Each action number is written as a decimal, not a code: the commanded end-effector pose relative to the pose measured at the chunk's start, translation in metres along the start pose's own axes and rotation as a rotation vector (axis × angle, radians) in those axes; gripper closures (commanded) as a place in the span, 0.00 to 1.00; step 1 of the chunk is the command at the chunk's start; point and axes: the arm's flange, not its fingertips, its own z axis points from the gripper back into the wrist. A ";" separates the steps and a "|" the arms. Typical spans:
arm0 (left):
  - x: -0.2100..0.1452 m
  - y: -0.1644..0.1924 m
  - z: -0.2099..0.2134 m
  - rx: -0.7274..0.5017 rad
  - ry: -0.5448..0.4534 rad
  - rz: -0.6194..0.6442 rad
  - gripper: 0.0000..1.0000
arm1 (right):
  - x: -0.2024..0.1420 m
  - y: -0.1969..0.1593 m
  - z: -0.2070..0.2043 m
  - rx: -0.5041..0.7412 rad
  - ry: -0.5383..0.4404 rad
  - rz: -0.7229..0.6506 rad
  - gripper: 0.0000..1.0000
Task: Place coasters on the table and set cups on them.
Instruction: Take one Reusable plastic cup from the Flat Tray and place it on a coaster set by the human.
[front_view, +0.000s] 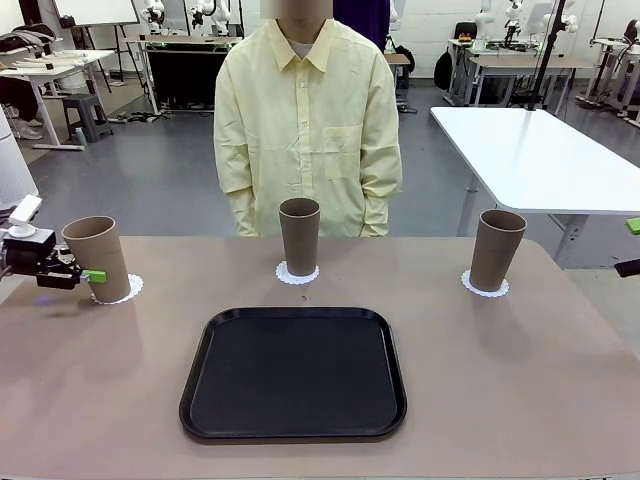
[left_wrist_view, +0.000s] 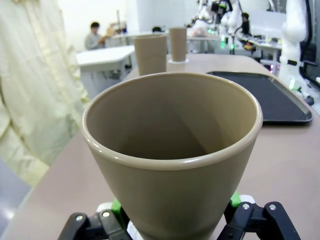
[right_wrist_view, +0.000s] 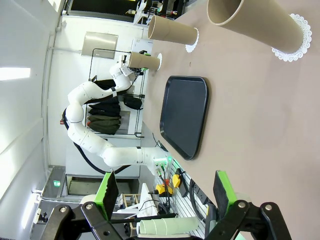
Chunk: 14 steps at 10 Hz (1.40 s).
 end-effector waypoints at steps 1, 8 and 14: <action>-0.003 0.003 -0.001 -0.015 -0.001 -0.041 0.12 | 0.000 0.000 0.000 0.003 0.002 0.001 0.00; -0.004 0.003 0.000 -0.038 0.020 -0.051 0.00 | 0.000 0.000 0.000 0.003 0.002 0.001 0.00; -0.008 0.007 0.017 -0.080 0.126 -0.046 0.00 | 0.000 0.000 0.000 0.003 0.002 0.001 0.00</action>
